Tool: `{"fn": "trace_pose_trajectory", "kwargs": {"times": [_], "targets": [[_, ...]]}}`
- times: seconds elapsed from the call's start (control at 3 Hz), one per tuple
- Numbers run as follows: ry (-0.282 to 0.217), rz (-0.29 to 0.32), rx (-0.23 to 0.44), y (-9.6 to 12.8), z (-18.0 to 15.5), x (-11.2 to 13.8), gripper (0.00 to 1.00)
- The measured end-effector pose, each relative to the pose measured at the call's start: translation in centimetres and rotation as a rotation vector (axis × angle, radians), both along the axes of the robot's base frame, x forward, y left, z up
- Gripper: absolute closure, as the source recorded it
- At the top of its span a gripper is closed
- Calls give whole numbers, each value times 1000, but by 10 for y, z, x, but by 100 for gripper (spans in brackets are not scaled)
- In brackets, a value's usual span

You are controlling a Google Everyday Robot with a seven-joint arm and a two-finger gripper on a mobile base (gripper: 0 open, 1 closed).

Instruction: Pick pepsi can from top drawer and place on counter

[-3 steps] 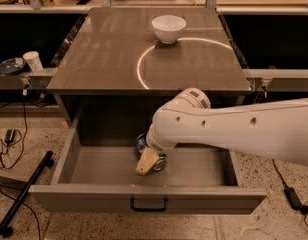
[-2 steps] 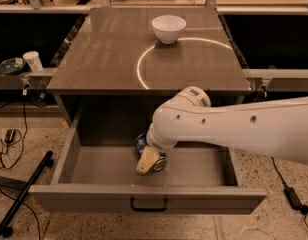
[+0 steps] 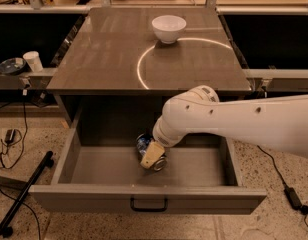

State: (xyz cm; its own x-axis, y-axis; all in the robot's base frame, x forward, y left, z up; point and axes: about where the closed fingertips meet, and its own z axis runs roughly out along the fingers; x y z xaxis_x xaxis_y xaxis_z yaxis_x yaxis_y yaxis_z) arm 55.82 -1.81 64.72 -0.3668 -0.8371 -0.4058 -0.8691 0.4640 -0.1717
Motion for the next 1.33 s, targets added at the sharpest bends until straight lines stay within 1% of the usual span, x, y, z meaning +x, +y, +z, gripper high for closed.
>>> {"fn": "trace_pose_trajectory", "kwargs": {"times": [0.33,1.0,1.33], "targets": [[11,-4,11,1,-11,-3,0],[56,-22,34,3,-37,-7,0],[56,-22,34,3,-37,-7,0]]}}
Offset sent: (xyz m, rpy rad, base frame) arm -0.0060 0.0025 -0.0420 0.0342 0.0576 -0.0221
